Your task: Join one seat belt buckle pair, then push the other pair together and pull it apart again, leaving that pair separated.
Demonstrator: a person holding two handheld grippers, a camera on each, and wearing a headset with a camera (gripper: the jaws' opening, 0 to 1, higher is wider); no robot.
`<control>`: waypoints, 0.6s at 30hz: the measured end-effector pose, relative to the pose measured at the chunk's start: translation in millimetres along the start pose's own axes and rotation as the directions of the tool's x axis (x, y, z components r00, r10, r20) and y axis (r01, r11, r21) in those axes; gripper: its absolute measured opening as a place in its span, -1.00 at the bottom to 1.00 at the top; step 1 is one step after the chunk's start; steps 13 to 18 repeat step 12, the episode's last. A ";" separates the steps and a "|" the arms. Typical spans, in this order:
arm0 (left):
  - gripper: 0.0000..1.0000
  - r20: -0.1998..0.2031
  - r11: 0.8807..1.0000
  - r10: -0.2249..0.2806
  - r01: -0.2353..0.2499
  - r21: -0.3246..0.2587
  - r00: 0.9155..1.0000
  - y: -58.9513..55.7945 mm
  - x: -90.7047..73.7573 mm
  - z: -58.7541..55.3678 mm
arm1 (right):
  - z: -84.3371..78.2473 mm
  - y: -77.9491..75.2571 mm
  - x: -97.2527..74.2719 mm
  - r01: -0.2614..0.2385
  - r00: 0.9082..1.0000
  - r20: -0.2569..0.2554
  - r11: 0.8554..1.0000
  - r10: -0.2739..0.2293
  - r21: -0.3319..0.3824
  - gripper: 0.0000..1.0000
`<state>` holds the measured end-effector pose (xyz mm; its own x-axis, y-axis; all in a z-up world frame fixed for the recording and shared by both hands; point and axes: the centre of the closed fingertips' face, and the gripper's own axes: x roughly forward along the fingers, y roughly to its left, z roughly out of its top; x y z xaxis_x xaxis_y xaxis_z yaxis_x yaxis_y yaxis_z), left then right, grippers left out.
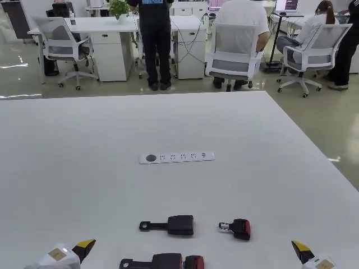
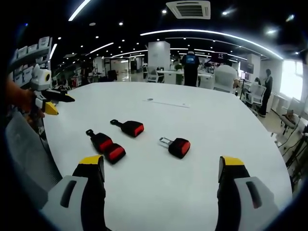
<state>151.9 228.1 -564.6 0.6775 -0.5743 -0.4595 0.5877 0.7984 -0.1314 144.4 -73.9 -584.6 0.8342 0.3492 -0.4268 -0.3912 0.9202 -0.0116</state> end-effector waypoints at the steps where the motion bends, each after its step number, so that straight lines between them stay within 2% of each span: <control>1: 1.00 0.000 1.000 0.000 0.000 -0.001 1.000 -0.3 -0.1 0.0 | -0.3 -0.1 -0.1 0.000 1.000 -0.001 1.000 0.000 0.001 0.97; 18: 1.00 -0.011 1.000 -0.006 0.006 0.009 1.000 -1.7 0.7 -0.1 | -3.4 -2.1 -2.1 0.001 1.000 -0.008 1.000 -0.001 0.005 0.99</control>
